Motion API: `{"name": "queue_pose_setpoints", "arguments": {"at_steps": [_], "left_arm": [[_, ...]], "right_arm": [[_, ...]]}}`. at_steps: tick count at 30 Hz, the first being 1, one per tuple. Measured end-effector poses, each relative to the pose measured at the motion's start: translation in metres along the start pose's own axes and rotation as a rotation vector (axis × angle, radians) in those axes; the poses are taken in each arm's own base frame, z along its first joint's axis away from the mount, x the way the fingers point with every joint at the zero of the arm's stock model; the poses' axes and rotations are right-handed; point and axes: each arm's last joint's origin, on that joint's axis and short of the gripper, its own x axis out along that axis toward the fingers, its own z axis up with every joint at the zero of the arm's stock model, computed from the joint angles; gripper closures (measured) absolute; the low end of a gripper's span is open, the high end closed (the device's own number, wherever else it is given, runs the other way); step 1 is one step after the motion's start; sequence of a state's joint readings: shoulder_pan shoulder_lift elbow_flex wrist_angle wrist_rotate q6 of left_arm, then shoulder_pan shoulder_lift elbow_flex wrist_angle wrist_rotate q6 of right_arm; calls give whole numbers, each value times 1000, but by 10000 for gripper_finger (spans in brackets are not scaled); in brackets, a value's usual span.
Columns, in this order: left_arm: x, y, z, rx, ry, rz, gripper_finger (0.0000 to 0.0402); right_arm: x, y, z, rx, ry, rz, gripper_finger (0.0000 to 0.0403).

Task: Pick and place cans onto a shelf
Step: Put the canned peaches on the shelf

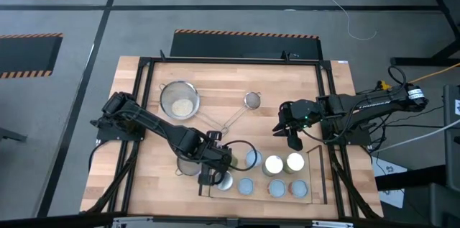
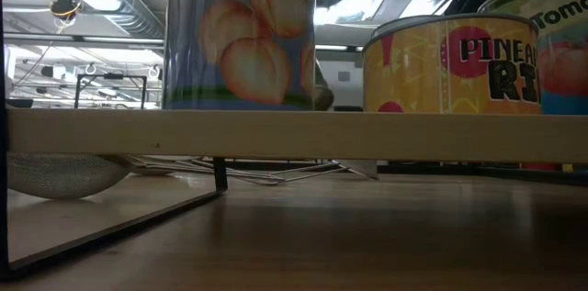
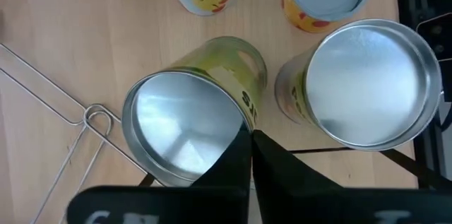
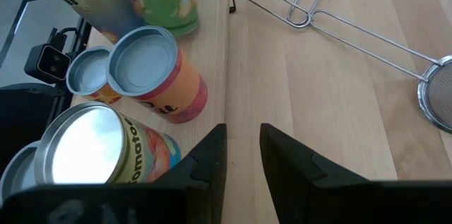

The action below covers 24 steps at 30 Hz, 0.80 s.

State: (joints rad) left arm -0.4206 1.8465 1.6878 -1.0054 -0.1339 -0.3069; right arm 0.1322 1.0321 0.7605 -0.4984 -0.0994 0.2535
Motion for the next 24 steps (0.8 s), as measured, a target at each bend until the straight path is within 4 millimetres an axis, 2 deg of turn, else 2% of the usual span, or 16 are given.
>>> {"name": "queue_pose_setpoints", "arguments": {"at_steps": [24], "left_arm": [[0, 0, 1, 0, -12, -2, 356]], "right_arm": [[0, 0, 0, 0, 0, 0, 312]]}}
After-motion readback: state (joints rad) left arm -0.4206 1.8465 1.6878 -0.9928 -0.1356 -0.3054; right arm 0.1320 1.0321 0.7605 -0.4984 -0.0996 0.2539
